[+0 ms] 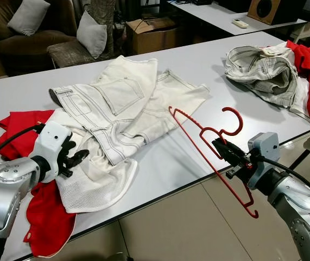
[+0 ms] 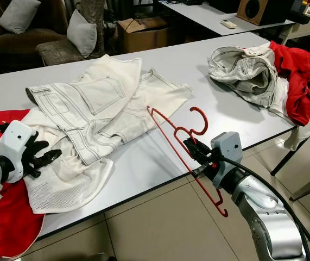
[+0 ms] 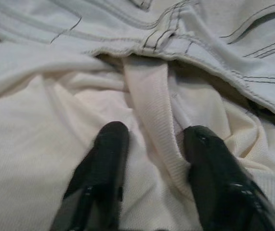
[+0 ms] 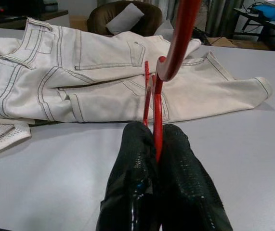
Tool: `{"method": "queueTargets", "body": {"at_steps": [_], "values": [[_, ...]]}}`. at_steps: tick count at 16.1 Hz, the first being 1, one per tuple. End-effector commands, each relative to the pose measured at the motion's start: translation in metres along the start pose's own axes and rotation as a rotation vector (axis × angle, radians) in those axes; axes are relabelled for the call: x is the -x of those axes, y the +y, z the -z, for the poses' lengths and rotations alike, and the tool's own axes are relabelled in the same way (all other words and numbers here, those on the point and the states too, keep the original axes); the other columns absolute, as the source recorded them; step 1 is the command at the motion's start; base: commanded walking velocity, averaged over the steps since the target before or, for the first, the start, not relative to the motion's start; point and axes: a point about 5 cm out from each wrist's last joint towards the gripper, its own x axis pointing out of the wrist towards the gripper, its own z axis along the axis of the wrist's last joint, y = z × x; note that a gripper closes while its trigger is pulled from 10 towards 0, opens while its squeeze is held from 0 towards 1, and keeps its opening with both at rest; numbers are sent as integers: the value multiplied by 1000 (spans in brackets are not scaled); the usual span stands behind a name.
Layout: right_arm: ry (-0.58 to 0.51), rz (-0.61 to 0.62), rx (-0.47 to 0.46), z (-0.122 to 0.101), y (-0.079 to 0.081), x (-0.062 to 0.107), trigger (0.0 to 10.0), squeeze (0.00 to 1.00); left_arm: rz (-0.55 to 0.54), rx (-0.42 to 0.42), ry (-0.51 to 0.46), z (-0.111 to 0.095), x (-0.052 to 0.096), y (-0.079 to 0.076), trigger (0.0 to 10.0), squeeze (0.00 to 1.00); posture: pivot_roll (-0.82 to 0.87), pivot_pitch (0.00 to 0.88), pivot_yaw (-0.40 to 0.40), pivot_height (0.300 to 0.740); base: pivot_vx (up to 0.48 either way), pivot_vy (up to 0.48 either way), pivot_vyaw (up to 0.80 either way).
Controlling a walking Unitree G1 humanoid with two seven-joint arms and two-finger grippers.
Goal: Hang hanger
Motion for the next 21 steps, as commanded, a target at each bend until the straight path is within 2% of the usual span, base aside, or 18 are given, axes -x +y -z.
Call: {"method": "queueTargets", "body": {"at_steps": [1,4,8,13,17,19,20,21], "values": [[-1,4,3,-3,-3,2,10000,0,-25,40,40,1,2,3,0,0,-68,0,12,740,0,0,0],[-10,5,4,-5,-3,1,10000,0,-60,91,78,5,1,6,0,0,-67,0,14,740,0,0,0],[-17,5,4,-5,-2,1,10000,0,-87,161,22,-3,0,9,0,0,-66,0,16,740,0,0,0],[-21,-6,1,-5,0,0,10000,0,-89,174,5,-5,3,11,0,0,-61,0,17,740,0,0,0],[-21,-16,2,-4,2,0,10000,0,-15,130,18,-4,1,-2,0,0,-60,0,18,740,0,0,0],[-33,-3,2,-6,0,-2,10000,0,-10,131,-24,-9,1,-1,0,0,-58,0,18,740,0,0,0],[-43,2,-3,-7,-1,-3,10000,0,-23,147,-91,-20,2,4,0,0,-56,0,19,740,0,0,0],[-57,7,-11,-8,-1,-4,10000,0,-24,181,-210,-37,4,9,0,0,-55,0,19,740,0,0,0]]}}
